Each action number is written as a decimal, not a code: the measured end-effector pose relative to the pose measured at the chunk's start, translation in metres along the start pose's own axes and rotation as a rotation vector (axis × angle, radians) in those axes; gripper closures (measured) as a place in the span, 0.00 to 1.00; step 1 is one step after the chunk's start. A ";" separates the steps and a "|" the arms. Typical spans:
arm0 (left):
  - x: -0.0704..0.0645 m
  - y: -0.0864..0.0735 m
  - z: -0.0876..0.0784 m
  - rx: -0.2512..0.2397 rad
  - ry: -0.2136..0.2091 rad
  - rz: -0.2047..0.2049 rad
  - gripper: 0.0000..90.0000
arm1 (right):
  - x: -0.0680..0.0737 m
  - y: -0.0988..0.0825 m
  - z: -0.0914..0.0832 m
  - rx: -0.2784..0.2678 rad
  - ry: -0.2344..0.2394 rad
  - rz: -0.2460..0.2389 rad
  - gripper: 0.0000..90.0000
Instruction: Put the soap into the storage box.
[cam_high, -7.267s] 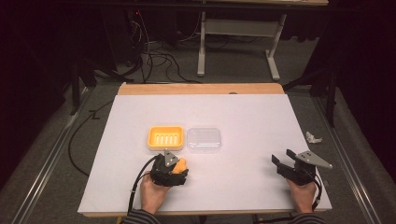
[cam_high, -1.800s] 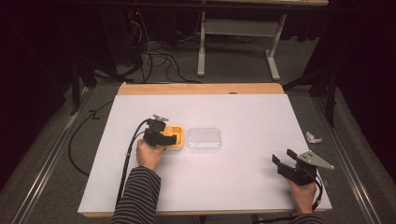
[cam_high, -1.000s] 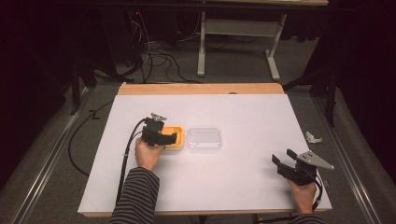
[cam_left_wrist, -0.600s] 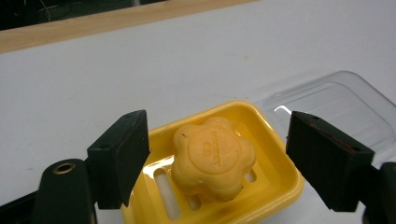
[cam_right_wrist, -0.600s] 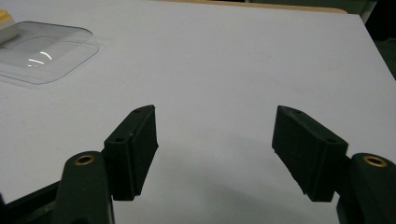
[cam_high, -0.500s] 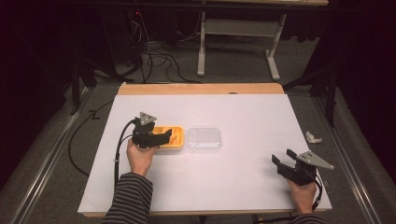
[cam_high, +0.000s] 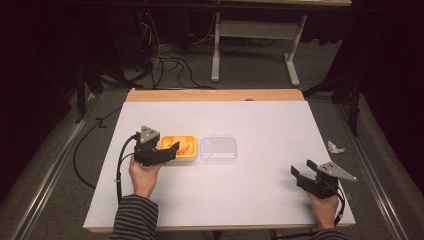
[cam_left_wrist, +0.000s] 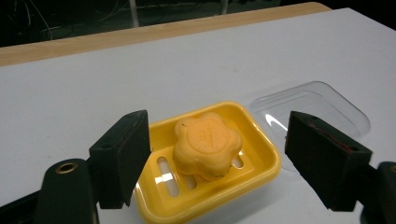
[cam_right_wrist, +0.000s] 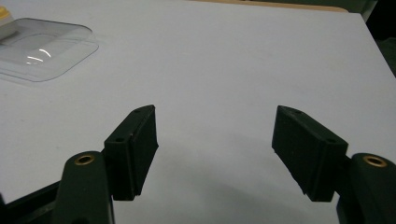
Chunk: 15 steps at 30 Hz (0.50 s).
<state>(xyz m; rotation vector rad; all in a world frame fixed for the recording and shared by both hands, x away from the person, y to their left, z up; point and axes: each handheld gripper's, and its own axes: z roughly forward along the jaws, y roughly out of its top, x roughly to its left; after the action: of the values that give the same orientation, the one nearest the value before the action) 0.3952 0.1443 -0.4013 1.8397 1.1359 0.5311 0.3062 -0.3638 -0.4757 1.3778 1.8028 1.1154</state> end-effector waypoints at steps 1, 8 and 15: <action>-0.001 -0.001 -0.001 -0.004 -0.001 0.002 0.25 | 0.000 0.000 0.000 0.000 -0.001 -0.001 0.35; -0.002 -0.008 -0.011 -0.019 -0.014 -0.009 0.25 | 0.000 0.000 0.000 0.000 -0.001 -0.002 0.35; -0.001 -0.016 -0.019 -0.030 -0.015 -0.023 0.26 | 0.001 0.000 0.000 0.004 -0.001 -0.001 0.35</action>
<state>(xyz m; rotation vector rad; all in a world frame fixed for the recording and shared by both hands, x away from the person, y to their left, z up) 0.3731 0.1548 -0.4051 1.8002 1.1317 0.5179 0.3062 -0.3633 -0.4756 1.3795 1.8054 1.1115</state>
